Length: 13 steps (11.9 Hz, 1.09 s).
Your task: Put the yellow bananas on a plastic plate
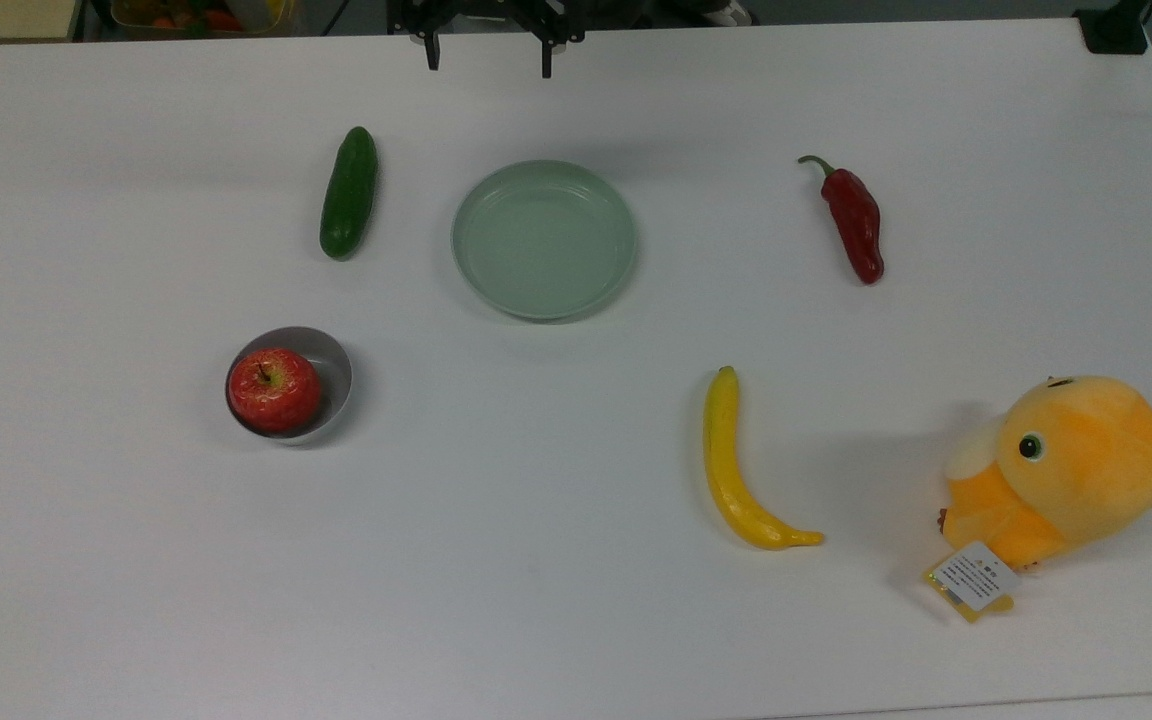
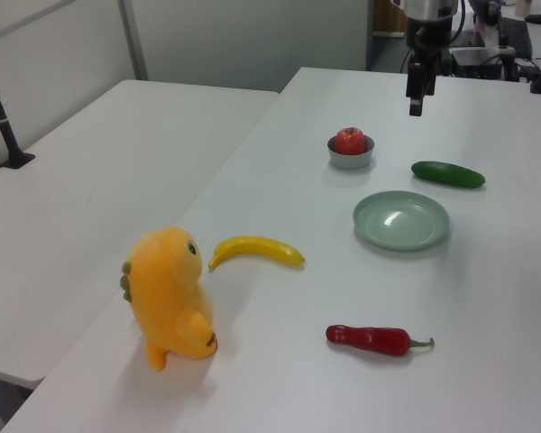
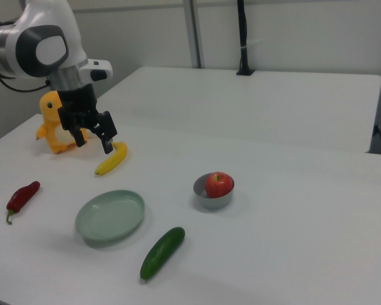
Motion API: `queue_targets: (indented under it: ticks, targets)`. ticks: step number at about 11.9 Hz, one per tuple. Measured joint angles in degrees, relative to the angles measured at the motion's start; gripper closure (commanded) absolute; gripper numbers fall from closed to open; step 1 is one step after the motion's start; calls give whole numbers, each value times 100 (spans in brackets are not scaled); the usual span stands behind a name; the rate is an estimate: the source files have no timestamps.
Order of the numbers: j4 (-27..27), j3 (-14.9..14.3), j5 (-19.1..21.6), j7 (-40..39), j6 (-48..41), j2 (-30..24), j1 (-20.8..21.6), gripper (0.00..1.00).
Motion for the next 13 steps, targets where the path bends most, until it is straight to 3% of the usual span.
queue_targets:
  ticks: [5,13]
  targets:
    - [-15,-216,-2,-10,167,38,-21,0]
    - [-32,-218,-2,-10,168,49,-103,0]
